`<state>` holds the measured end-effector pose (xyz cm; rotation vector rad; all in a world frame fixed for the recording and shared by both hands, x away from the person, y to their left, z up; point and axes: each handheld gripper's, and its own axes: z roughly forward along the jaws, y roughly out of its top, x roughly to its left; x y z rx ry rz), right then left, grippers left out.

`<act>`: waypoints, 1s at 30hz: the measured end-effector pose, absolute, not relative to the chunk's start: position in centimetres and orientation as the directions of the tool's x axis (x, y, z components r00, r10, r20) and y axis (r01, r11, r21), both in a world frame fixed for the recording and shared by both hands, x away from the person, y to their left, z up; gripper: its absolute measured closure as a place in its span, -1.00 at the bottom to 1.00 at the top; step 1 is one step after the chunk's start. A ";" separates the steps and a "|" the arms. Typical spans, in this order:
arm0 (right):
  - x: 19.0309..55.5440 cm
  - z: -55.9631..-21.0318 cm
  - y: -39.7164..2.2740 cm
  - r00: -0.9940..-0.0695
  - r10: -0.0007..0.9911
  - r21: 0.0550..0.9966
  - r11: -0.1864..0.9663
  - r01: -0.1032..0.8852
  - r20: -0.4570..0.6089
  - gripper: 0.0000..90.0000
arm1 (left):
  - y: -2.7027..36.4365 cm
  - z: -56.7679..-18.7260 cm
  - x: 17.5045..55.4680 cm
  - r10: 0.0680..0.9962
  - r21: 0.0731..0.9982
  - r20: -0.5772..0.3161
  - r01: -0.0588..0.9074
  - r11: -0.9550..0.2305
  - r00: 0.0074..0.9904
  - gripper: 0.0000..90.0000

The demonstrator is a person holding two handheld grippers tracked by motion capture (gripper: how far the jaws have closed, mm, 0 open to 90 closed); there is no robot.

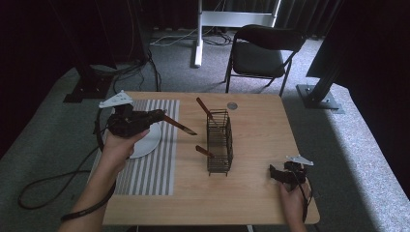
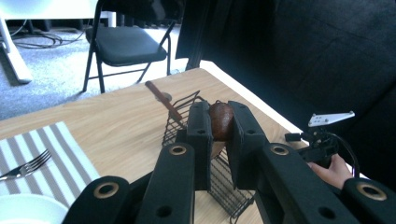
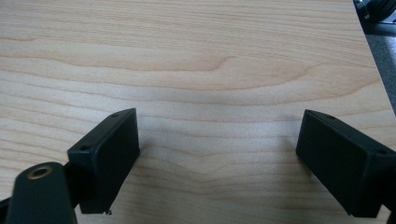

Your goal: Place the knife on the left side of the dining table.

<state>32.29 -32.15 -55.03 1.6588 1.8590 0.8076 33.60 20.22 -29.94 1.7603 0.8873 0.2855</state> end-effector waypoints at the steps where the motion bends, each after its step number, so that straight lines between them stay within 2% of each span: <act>1: 32.3 -55.0 -32.2 -0.118 0.993 0.724 0.074 0.685 0.010 -0.72 | 20.7 -30.1 33.3 0.693 0.898 -0.229 0.424 -0.121 0.683 0.80; 14: 32.3 -55.0 -32.1 -0.117 0.993 0.724 0.072 0.686 0.012 -0.72 | 23.7 -32.6 32.3 0.734 0.876 -0.257 0.472 -0.097 0.628 0.80; 23: 32.3 -55.0 -32.1 -0.117 0.993 0.725 0.072 0.686 0.012 -0.72 | 26.5 -35.2 30.8 0.782 0.854 -0.280 0.516 -0.061 0.556 0.80; 30: 32.3 -55.0 -32.1 -0.118 0.993 0.724 0.073 0.686 0.011 -0.72 | 27.3 -36.4 30.3 0.797 0.839 -0.287 0.540 -0.059 0.532 0.80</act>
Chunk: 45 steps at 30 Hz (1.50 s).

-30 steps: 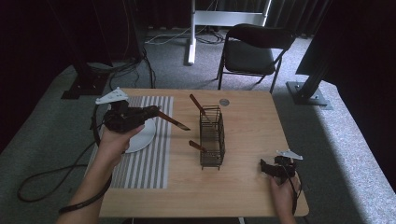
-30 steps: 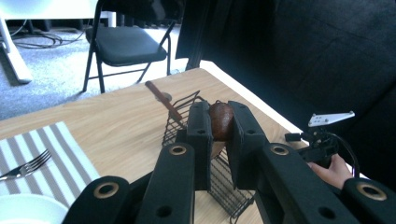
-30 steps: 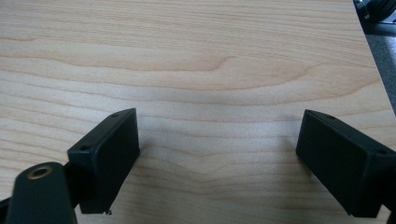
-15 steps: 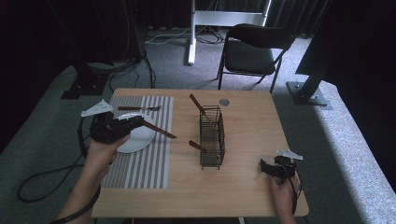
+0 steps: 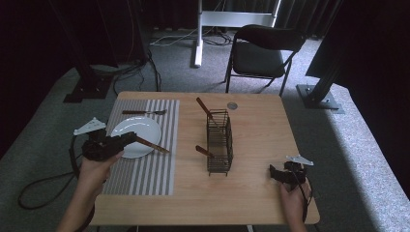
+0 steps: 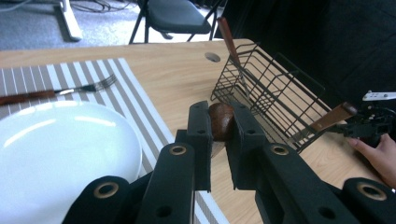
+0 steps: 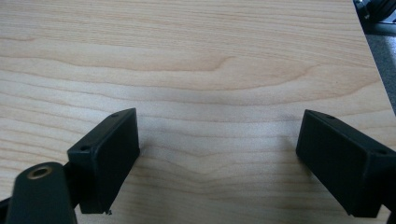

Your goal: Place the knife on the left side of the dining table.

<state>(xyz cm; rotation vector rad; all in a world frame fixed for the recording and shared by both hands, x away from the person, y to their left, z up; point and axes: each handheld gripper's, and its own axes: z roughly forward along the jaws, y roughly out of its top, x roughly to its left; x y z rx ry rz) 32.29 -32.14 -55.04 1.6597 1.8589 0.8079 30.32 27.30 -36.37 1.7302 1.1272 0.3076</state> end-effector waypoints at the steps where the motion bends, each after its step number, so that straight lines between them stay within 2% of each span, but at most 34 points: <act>1: 32.3 -55.0 -32.1 -0.118 0.993 0.724 0.073 0.686 0.011 -0.72 | 27.4 -36.6 30.2 0.801 0.836 -0.282 0.545 -0.065 0.528 0.80; 12: 32.3 -55.0 -32.1 -0.117 0.993 0.724 0.073 0.686 0.011 -0.72 | 28.0 -40.0 29.7 0.797 0.799 -0.339 0.601 -0.037 0.500 0.80; 24: 32.3 -55.0 -32.1 -0.118 0.993 0.725 0.073 0.685 0.011 -0.72 | 28.8 -41.4 29.5 0.804 0.774 -0.368 0.633 -0.013 0.466 0.80; 31: 32.3 -55.0 -32.1 -0.118 0.993 0.724 0.073 0.685 0.011 -0.72 | 29.5 -42.0 29.3 0.807 0.761 -0.406 0.648 0.039 0.429 0.79; 39: 32.3 -55.0 -32.1 -0.117 0.993 0.723 0.073 0.686 0.011 -0.72 | 31.6 -44.0 29.1 0.828 0.730 -0.451 0.671 0.126 0.335 0.69; 45: 32.3 -55.0 -32.1 -0.117 0.993 0.724 0.073 0.686 0.011 -0.72 | 32.3 -45.2 29.1 0.858 0.724 -0.426 0.677 0.132 0.288 0.58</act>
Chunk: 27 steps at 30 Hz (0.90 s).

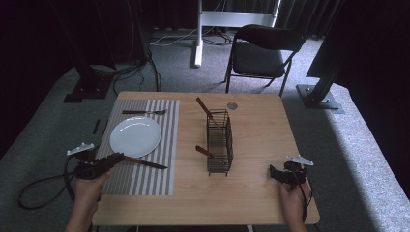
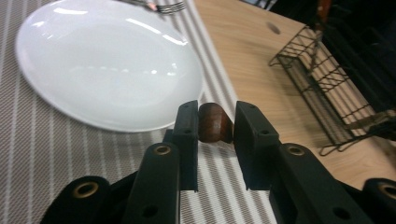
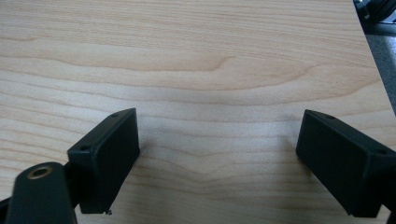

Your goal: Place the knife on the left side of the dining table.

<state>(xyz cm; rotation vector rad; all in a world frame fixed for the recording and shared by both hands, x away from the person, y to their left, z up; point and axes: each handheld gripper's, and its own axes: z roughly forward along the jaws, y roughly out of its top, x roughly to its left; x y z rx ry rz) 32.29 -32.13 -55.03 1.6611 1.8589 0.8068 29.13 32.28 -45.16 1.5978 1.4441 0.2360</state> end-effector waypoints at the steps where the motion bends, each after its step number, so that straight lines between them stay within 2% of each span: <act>1: 32.3 -55.0 -32.1 -0.116 0.993 0.723 0.072 0.687 0.011 -0.72 | 32.3 -45.2 29.1 0.858 0.724 -0.426 0.677 0.132 0.288 0.57; 11: 32.3 -55.0 -32.1 -0.116 0.993 0.724 0.071 0.686 0.012 -0.72 | 33.9 -47.3 29.6 0.862 0.692 -0.464 0.691 0.208 0.205 0.46; 27: 32.3 -55.0 -32.1 -0.116 0.993 0.724 0.071 0.686 0.012 -0.72 | 35.0 -50.6 30.9 0.885 0.643 -0.447 0.735 0.214 0.132 0.12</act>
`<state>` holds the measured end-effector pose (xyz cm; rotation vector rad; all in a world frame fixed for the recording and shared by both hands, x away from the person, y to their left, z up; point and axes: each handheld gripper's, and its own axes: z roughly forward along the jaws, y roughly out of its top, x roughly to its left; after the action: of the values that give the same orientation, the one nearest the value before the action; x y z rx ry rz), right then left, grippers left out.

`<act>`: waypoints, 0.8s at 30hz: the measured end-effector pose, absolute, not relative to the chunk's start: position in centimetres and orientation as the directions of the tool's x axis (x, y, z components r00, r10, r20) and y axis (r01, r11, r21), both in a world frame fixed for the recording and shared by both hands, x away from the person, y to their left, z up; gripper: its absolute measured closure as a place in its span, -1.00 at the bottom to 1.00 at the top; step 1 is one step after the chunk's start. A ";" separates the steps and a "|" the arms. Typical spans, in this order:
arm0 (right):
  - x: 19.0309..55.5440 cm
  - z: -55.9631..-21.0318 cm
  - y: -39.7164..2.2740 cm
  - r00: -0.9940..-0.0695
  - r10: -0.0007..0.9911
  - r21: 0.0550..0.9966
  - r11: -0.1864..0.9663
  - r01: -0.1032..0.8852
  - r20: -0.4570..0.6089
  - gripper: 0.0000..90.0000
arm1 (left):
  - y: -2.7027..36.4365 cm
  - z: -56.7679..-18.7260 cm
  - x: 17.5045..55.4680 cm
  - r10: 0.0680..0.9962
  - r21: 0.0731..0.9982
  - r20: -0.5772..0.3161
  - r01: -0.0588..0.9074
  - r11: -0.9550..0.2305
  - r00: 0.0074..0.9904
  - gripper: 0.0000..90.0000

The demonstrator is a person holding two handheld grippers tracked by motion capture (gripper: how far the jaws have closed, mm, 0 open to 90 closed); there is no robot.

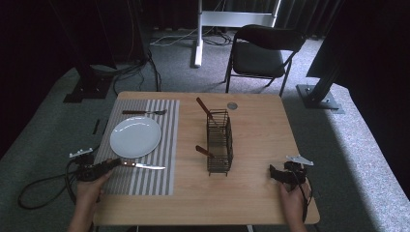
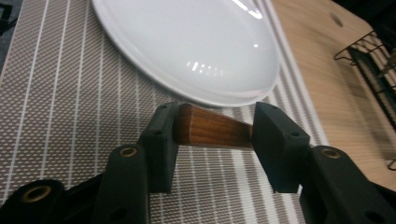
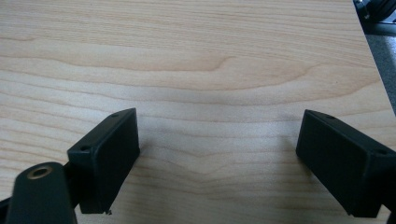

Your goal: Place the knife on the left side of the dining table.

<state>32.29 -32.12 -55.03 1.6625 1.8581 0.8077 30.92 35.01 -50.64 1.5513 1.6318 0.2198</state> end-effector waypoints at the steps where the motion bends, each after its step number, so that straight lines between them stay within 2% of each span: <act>1: 32.3 -55.0 -32.1 -0.116 0.993 0.724 0.072 0.686 0.012 -0.72 | 35.0 -51.0 31.1 0.895 0.637 -0.432 0.740 0.216 0.110 0.09; 9: 32.3 -55.0 -32.1 -0.116 0.993 0.724 0.071 0.686 0.012 -0.72 | 34.6 -51.8 31.6 0.937 0.638 -0.343 0.749 0.176 0.072 -0.02; 24: 32.3 -55.0 -32.1 -0.116 0.993 0.724 0.072 0.686 0.012 -0.72 | 33.9 -52.9 31.8 0.966 0.630 -0.256 0.765 0.134 0.042 -0.10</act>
<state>32.29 -32.13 -55.03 1.6621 1.8583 0.8077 31.82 33.88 -52.89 1.6729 1.7647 0.3938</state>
